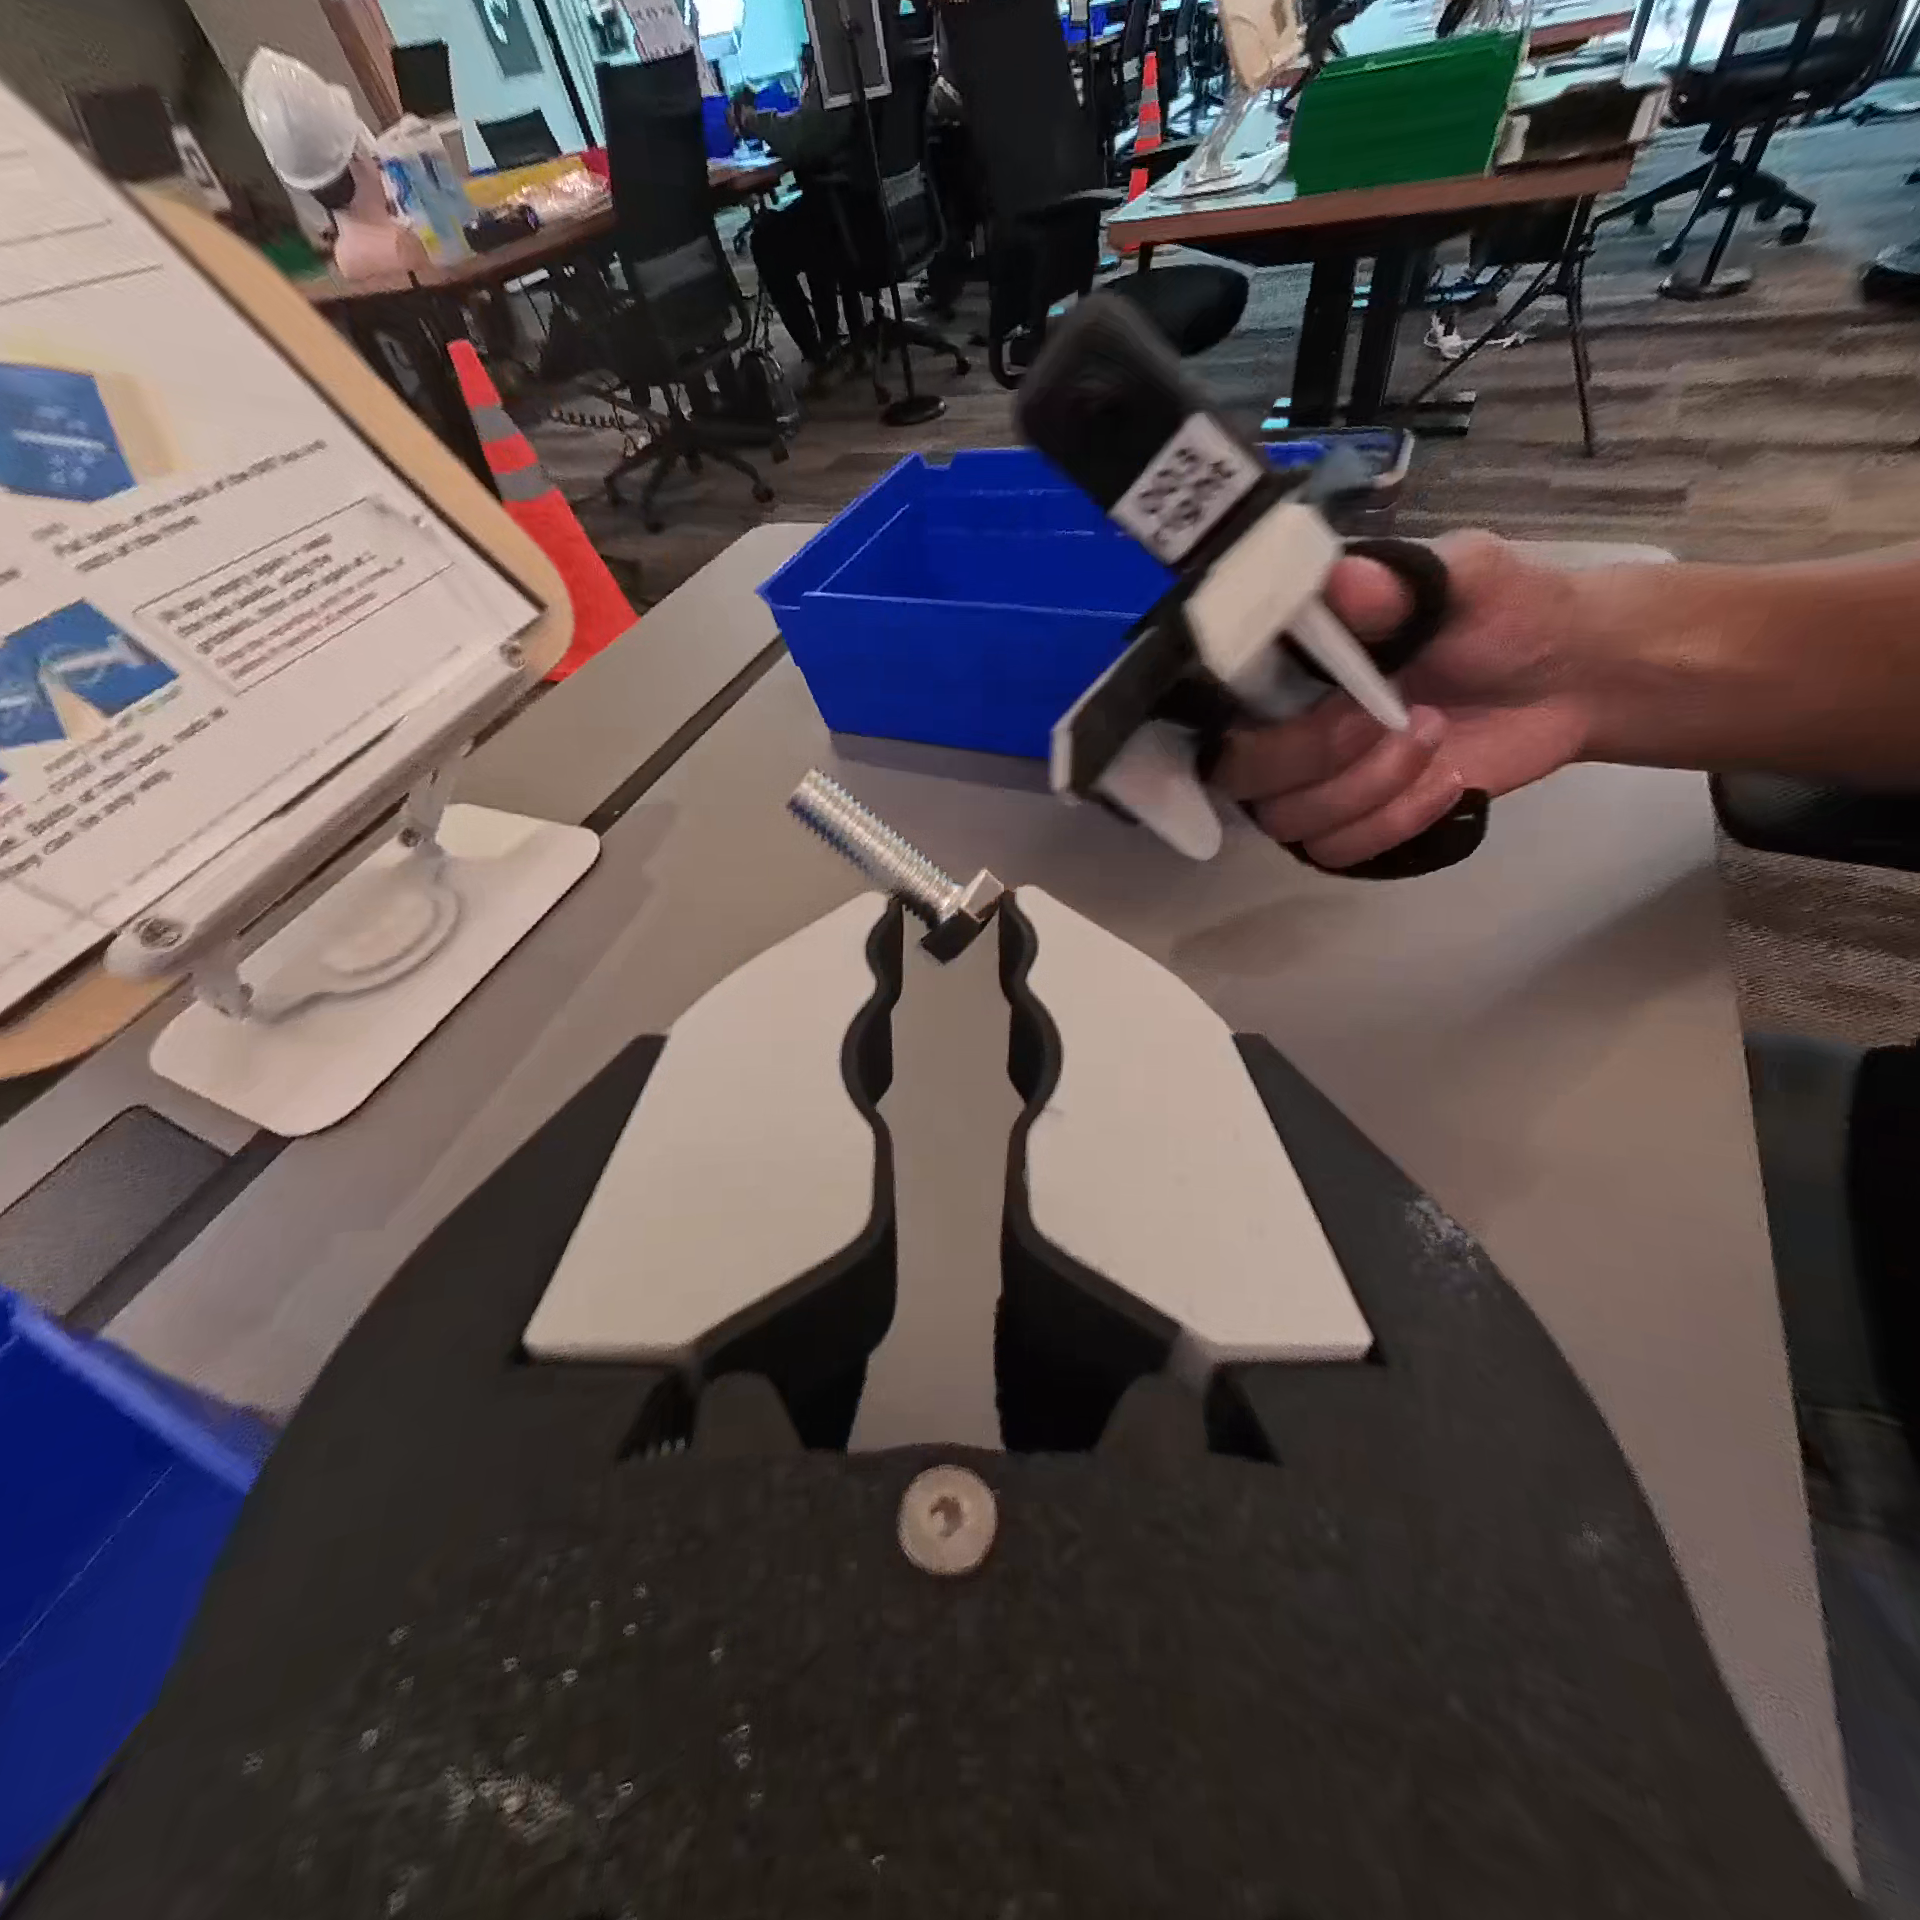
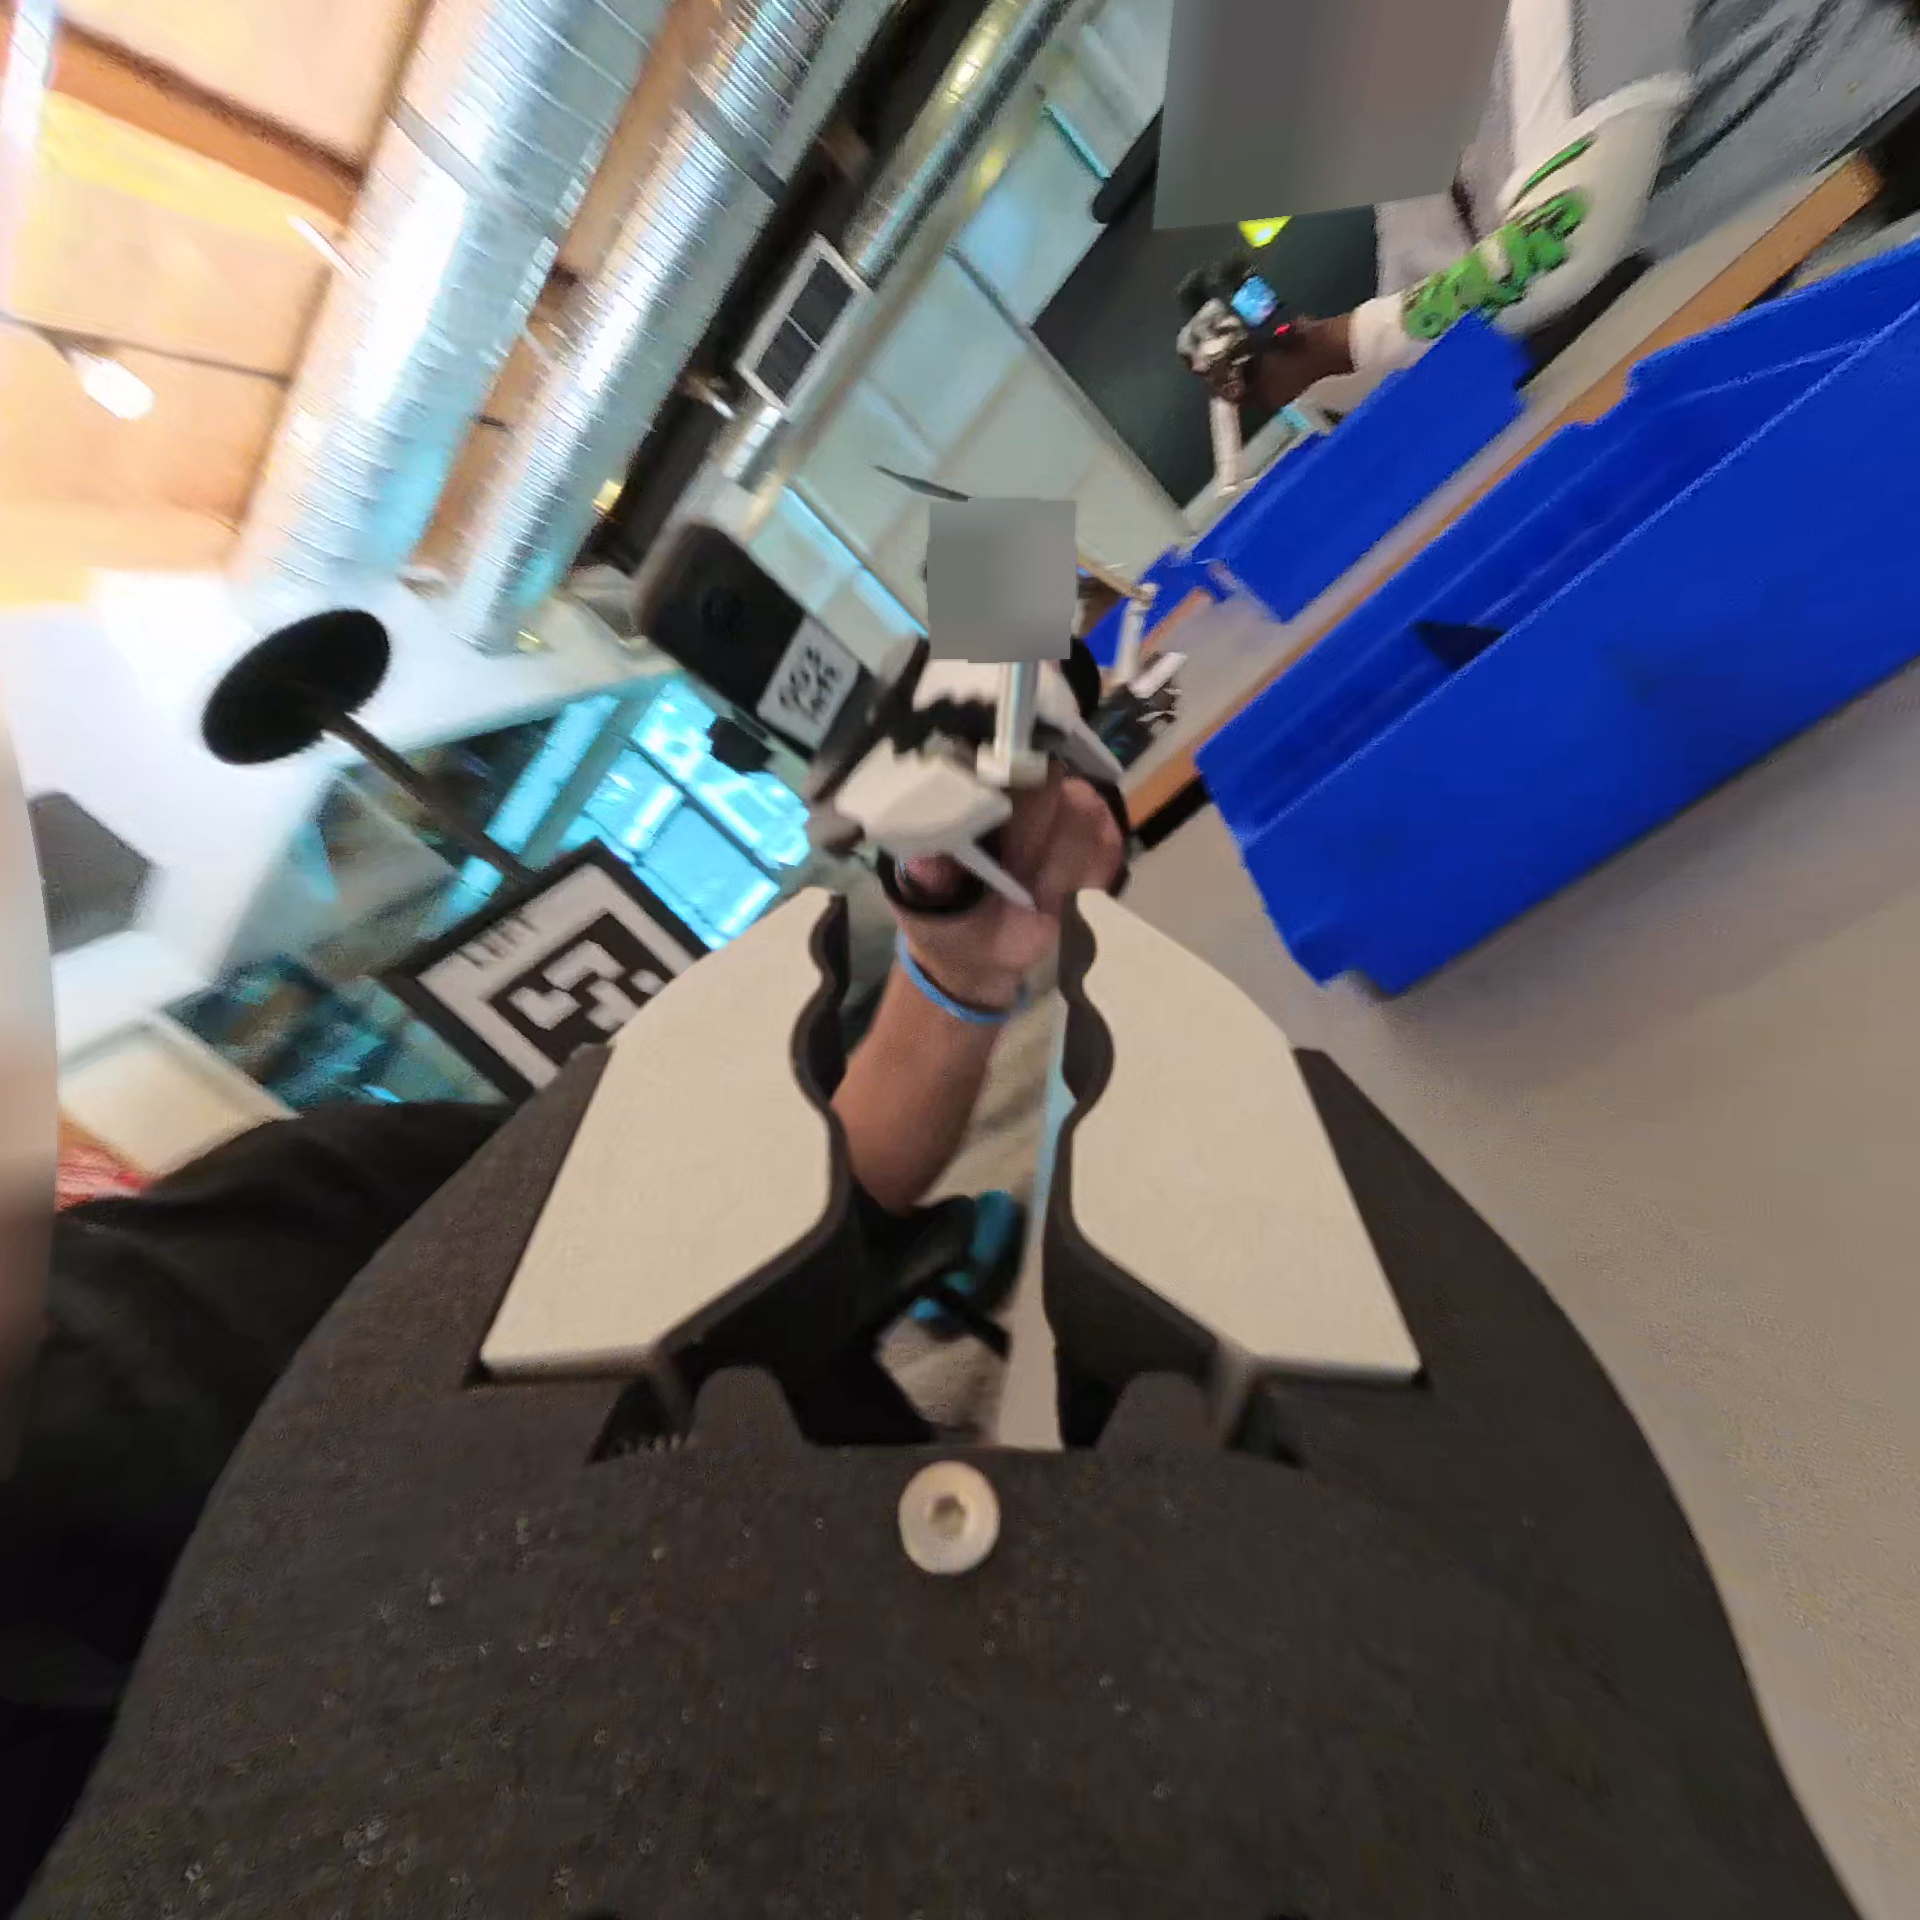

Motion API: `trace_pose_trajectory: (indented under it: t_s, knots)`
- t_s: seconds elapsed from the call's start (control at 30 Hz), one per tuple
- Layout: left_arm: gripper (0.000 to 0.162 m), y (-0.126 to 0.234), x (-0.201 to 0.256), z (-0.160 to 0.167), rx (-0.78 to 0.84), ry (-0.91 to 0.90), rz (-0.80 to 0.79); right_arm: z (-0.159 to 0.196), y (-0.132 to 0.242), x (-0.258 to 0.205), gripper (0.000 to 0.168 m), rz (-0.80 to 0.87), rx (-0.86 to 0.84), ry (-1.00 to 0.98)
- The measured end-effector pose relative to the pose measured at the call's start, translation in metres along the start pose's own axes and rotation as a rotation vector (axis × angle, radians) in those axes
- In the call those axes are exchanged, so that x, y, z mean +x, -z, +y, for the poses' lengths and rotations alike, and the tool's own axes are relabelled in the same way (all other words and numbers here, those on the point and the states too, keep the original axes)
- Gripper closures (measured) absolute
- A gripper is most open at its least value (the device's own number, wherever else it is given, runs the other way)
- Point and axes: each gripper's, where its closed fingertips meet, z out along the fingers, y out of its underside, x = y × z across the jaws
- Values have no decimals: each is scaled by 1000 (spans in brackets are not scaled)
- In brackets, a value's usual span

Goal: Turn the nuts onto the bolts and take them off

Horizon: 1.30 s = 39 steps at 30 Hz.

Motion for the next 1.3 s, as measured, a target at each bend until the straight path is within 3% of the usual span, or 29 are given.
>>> trace_pose_trajectory:
  t_s: [0.17, 0.47, 0.67, 0.77, 0.9, 1.0, 1.17, 1.3]
  knots:
    - [145, -32, 21, 17, -46, -36, -35, 6, -15, 15, 137, -55, -2, -107]
    - [146, -48, 33, 23, -39, -80, -65, 19, -13, 24, 150, -65, -4, -144]
    - [146, -53, 34, 28, -47, -83, -85, 21, -7, 30, 151, 21, -37, -44]
    - [134, -49, 43, 29, -41, -51, -27, 19, 0, 36, 152, 84, -69, -7]
    - [122, -35, 43, 29, -14, 78, 76, 36, 15, 49, 151, 259, -307, 219]
    - [122, -34, 45, 37, -29, 116, 158, 58, 18, 43, 151, 258, -505, 312]
    - [120, -40, 73, 49, -53, 166, 351, 82, 16, 32, 151, 185, -654, 335]
    - [123, -46, 82, 55, -78, 199, 408, 88, 12, 32, 151, 200, -683, 376]
